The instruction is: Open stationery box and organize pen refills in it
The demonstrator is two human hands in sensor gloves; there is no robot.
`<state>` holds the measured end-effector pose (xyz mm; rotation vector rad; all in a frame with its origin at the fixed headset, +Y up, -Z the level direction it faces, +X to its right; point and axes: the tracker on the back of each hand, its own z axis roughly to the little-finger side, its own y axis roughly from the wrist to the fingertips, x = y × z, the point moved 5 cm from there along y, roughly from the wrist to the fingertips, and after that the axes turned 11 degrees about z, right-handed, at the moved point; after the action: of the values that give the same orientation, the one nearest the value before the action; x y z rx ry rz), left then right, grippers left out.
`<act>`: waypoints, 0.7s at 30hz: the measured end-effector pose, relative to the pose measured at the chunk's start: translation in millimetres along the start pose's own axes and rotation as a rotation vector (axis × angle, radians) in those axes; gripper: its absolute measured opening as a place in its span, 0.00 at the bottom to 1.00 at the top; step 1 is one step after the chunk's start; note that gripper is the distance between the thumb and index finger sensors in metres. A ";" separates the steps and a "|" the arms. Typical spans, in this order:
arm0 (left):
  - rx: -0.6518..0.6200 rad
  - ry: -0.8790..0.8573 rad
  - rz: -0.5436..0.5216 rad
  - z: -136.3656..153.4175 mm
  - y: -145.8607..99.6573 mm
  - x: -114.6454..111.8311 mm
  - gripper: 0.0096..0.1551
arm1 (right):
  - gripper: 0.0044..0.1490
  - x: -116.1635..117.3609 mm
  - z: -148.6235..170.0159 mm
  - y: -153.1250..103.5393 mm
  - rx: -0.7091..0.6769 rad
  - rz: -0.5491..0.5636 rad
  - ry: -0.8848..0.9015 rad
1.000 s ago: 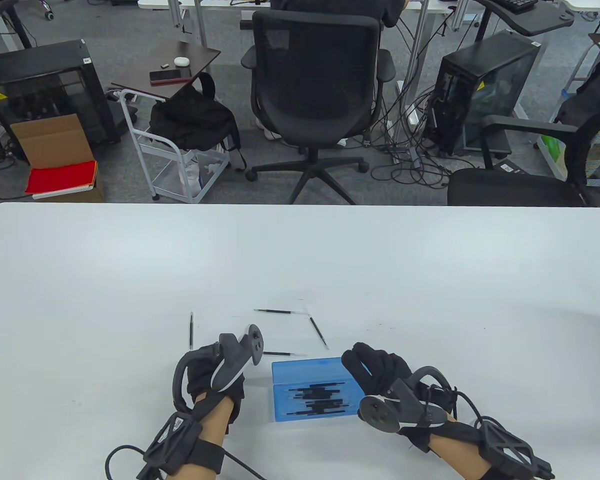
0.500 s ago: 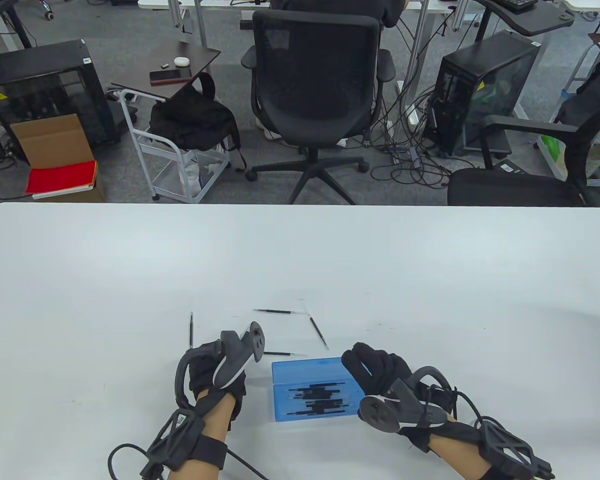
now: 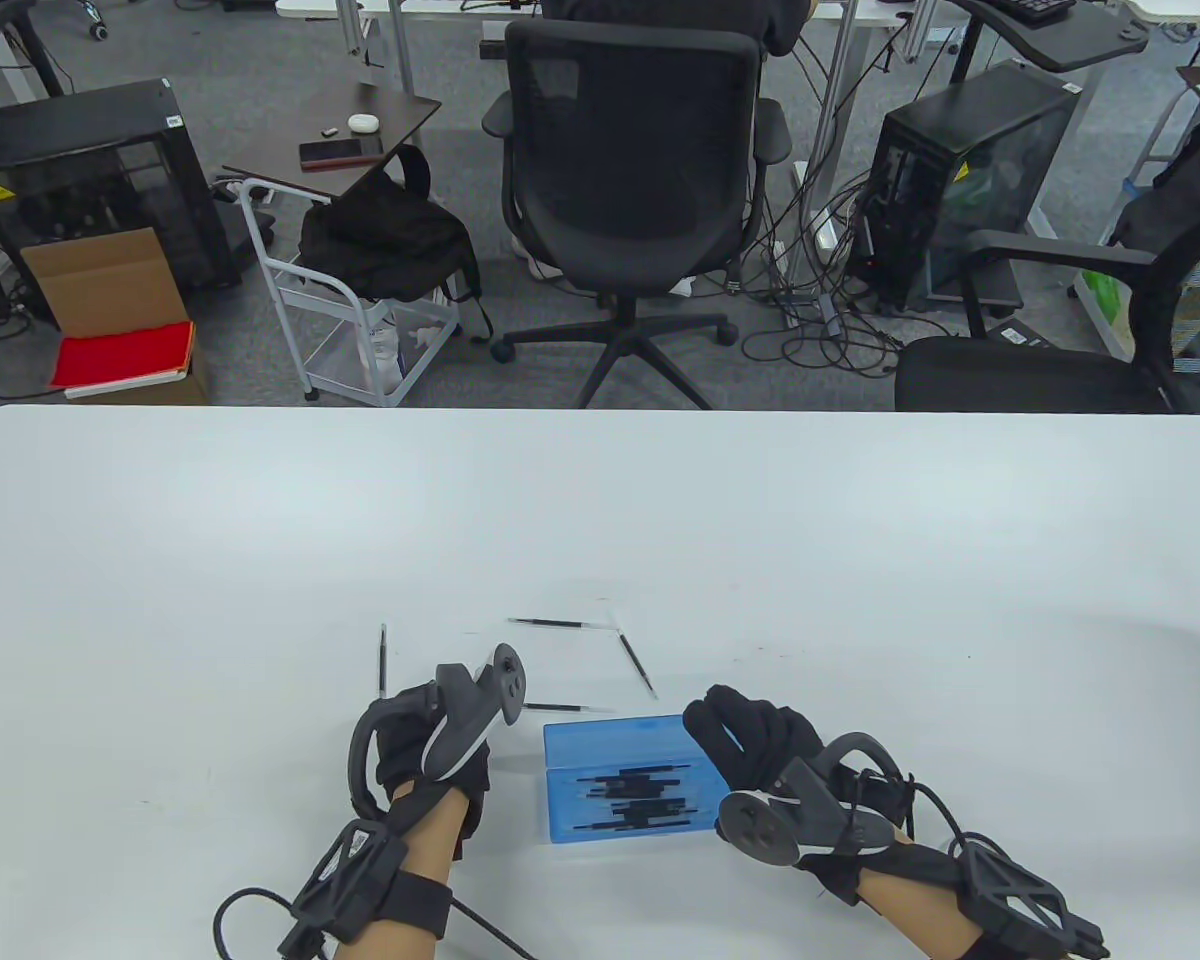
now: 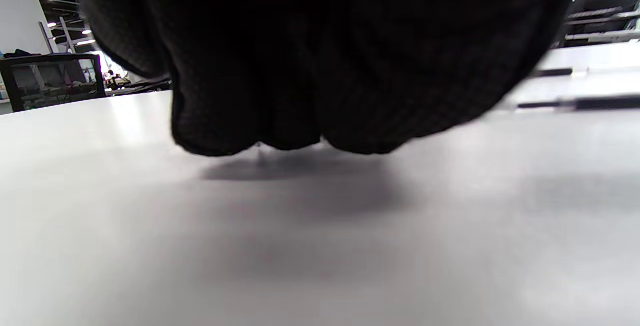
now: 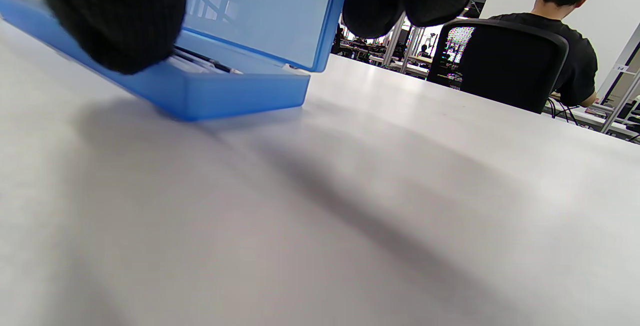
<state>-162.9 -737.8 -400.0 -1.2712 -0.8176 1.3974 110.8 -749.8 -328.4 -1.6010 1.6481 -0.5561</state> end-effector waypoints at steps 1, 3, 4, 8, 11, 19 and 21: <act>-0.004 -0.008 -0.010 1.7 -3.3 3.8 0.28 | 0.75 0.1 0.1 0.0 0.000 0.000 0.001; -0.029 -0.026 -0.040 3.2 -10.3 11.9 0.28 | 0.75 0.2 0.1 0.1 0.000 -0.001 0.004; -0.044 -0.036 -0.057 3.8 -16.1 17.7 0.28 | 0.75 0.2 0.2 0.1 0.000 -0.001 0.004; -0.155 -0.058 -0.144 -2.4 -43.4 40.1 0.28 | 0.75 0.3 0.3 0.2 0.000 -0.001 0.003; -0.256 -0.034 -0.218 -13.1 -68.3 55.1 0.28 | 0.75 0.3 0.4 0.1 0.000 0.000 0.003; -0.535 0.120 -0.279 -60.4 -127.9 55.7 0.28 | 0.75 0.6 0.6 0.2 0.000 0.000 0.006; -0.576 0.169 -0.277 -72.4 -135.6 47.3 0.28 | 0.75 0.7 0.7 0.1 0.001 -0.001 0.006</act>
<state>-56.0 -671.1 -300.0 -1.6063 -1.2774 0.8429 111.3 -750.2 -329.1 -1.6006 1.6517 -0.5626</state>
